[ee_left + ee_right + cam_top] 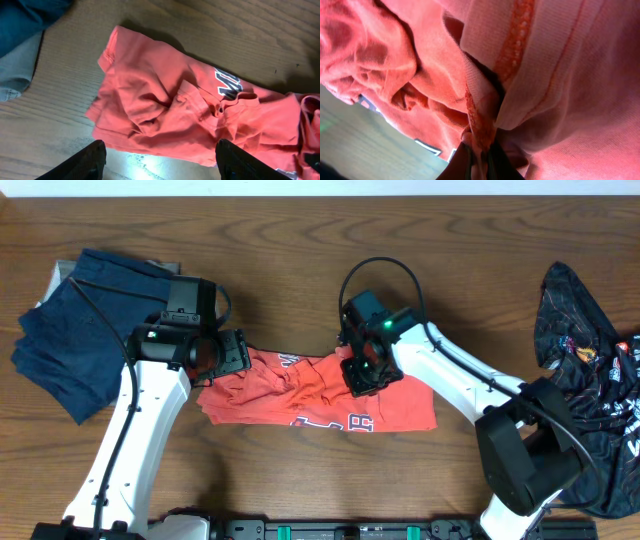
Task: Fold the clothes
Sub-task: 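Lift the right end with the right gripper and fold it toward the left gripper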
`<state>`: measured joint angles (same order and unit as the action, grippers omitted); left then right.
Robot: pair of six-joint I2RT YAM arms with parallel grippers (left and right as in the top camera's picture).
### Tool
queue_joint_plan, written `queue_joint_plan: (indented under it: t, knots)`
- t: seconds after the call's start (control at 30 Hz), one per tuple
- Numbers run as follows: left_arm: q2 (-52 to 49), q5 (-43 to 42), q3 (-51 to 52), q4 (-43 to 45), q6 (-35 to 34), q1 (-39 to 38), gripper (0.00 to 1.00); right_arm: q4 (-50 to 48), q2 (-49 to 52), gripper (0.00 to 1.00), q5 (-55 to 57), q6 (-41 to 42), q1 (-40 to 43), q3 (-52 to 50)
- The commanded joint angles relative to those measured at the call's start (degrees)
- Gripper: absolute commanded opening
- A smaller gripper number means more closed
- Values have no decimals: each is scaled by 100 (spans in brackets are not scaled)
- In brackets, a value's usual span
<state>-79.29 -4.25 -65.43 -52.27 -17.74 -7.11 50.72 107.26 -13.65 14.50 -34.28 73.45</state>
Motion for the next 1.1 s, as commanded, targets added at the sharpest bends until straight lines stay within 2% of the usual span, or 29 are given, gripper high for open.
queue_joint_plan:
  t: [0.0,0.27,0.6,0.7,0.87,1.07]
  knots:
    - [-11,72,44,0,50,31,71,48,13,6,-291,90,-170,68]
    - [-11,90,44,7,52,31,72,57,2,20,-485,90,-225,96]
    - [-63,334,203,46,52,37,81,903,-809,27,-444,-503,612,643]
    - [-267,369,216,70,55,140,84,1158,-1080,27,114,-417,879,643]
    - [-885,363,216,197,170,409,90,1851,-1130,27,1419,369,1309,634]
    - [-1961,278,216,439,575,564,92,2057,-1130,28,1554,479,1604,629]
